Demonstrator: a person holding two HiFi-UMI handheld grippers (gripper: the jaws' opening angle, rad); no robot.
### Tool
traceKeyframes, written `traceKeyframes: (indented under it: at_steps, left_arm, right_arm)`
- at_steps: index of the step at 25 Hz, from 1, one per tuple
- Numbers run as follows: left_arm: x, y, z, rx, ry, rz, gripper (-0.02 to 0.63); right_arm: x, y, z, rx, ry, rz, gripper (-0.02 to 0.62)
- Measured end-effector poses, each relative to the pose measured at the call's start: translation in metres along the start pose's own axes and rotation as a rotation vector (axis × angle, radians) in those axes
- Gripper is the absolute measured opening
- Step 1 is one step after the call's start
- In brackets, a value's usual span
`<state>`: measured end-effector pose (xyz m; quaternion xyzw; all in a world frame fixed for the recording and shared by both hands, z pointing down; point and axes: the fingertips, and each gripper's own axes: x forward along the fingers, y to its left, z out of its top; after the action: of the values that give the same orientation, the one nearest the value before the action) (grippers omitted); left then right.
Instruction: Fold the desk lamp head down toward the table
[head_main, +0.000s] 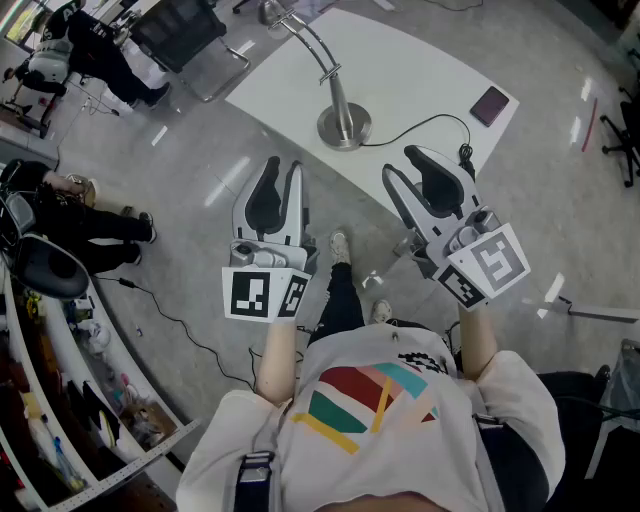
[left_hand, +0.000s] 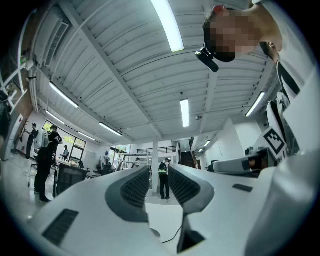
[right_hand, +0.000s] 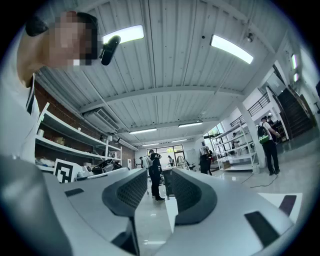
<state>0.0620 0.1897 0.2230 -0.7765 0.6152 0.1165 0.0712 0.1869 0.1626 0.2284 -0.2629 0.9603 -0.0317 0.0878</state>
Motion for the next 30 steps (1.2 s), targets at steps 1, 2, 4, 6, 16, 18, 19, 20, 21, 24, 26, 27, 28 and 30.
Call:
traceKeyframes:
  at_steps: [1,2,4,6,16,18,19,20,21,24,26,27,28,30]
  left_arm:
    - [0.011,0.010,-0.005,0.013,0.006,-0.004,0.150]
    - [0.023,0.021,-0.010,0.025,0.012,-0.009,0.156]
    - [0.049,0.044,-0.019,0.036,0.018,-0.027,0.158]
    - [0.078,0.069,-0.026,0.038,0.014,-0.050,0.158]
    - [0.208,0.137,-0.084,0.027,0.069,-0.362,0.250]
    - [0.220,0.134,-0.116,0.018,0.136,-0.449,0.250]
    - [0.225,0.132,-0.129,0.018,0.162,-0.483,0.250]
    - [0.228,0.131,-0.140,0.016,0.190,-0.511,0.250]
    - [0.230,0.130,-0.149,0.007,0.229,-0.536,0.250]
    - [0.233,0.127,-0.168,-0.062,0.339,-0.611,0.249]
    - [0.237,0.126,-0.171,-0.102,0.356,-0.648,0.247]
    - [0.239,0.126,-0.172,-0.107,0.354,-0.663,0.247]
    - [0.240,0.124,-0.172,-0.106,0.347,-0.679,0.240]
    - [0.239,0.120,-0.171,-0.107,0.337,-0.711,0.113]
  right_arm:
    - [0.016,-0.005,-0.001,-0.019,0.013,0.019,0.133]
    - [0.031,-0.010,-0.002,-0.039,0.024,0.036,0.133]
    - [0.065,-0.027,-0.001,-0.082,0.042,0.045,0.132]
    - [0.104,-0.052,0.003,-0.105,0.060,0.025,0.132]
    - [0.293,-0.145,-0.018,-0.050,0.291,0.047,0.130]
    - [0.310,-0.154,-0.035,-0.067,0.364,0.055,0.130]
    - [0.316,-0.158,-0.043,-0.075,0.398,0.063,0.130]
    - [0.321,-0.161,-0.049,-0.085,0.425,0.070,0.115]
    - [0.326,-0.163,-0.054,-0.096,0.444,0.075,0.082]
    - [0.335,-0.166,-0.062,-0.110,0.481,0.095,0.057]
    - [0.340,-0.167,-0.064,-0.098,0.501,0.126,0.057]
    - [0.342,-0.167,-0.064,-0.093,0.513,0.141,0.057]
    - [0.343,-0.167,-0.064,-0.094,0.530,0.154,0.057]
    - [0.342,-0.165,-0.066,-0.117,0.572,0.179,0.057]
